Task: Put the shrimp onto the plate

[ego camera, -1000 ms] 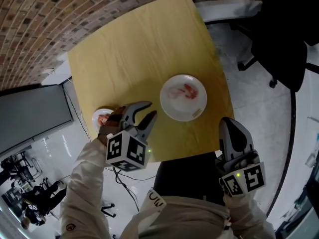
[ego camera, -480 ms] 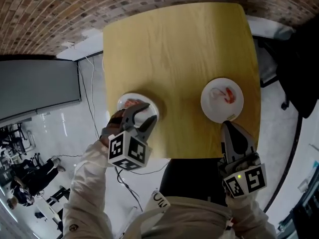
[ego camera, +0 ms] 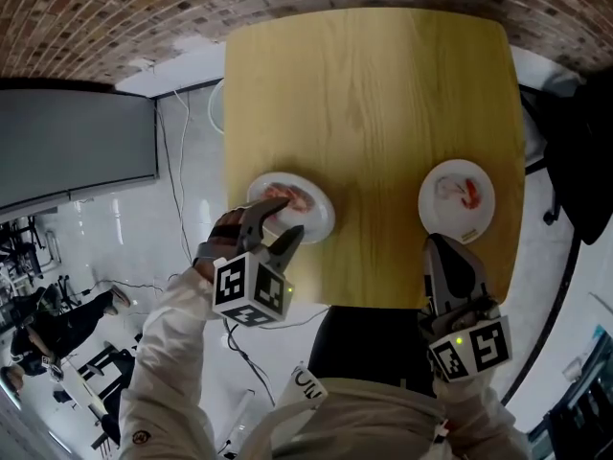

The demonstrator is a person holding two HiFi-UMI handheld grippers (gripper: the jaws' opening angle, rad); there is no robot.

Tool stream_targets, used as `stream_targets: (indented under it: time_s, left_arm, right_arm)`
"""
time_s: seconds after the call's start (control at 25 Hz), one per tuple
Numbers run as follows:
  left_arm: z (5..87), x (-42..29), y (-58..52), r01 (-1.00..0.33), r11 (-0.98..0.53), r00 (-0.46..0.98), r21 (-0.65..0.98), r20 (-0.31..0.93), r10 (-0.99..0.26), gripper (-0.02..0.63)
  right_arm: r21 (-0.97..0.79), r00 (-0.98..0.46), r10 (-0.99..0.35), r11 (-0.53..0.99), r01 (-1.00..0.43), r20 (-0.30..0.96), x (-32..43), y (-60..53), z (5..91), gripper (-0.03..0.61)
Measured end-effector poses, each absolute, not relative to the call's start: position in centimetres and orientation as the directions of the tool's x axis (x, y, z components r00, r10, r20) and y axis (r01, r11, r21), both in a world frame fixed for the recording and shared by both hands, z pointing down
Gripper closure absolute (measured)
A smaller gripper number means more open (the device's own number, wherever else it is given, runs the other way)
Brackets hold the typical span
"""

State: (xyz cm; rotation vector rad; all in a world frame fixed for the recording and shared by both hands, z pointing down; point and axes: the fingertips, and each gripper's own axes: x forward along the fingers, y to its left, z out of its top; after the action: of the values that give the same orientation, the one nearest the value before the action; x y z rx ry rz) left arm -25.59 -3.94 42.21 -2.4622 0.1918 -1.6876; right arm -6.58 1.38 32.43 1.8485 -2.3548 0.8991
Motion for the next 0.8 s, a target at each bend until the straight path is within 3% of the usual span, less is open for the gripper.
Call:
stream_targets:
  time_s: [0.4,0.8]
  left_arm:
    - [43.4,-27.2,-5.3,-0.012,-0.979,0.335,-0.204,0.922,-0.197,0.416]
    - [45.8,-26.5,-4.9,0.186,-0.955,0.288,-0.232,0.942,-0.173,0.414]
  right_arm:
    - [-0.43,-0.301,-0.877,0.123,-0.894,0.375,-7.7,0.4,33.6,0.555]
    - [-0.425,-0.268,-0.875,0.081,-0.902,0.403,-7.3,-0.2,34.5,0.554]
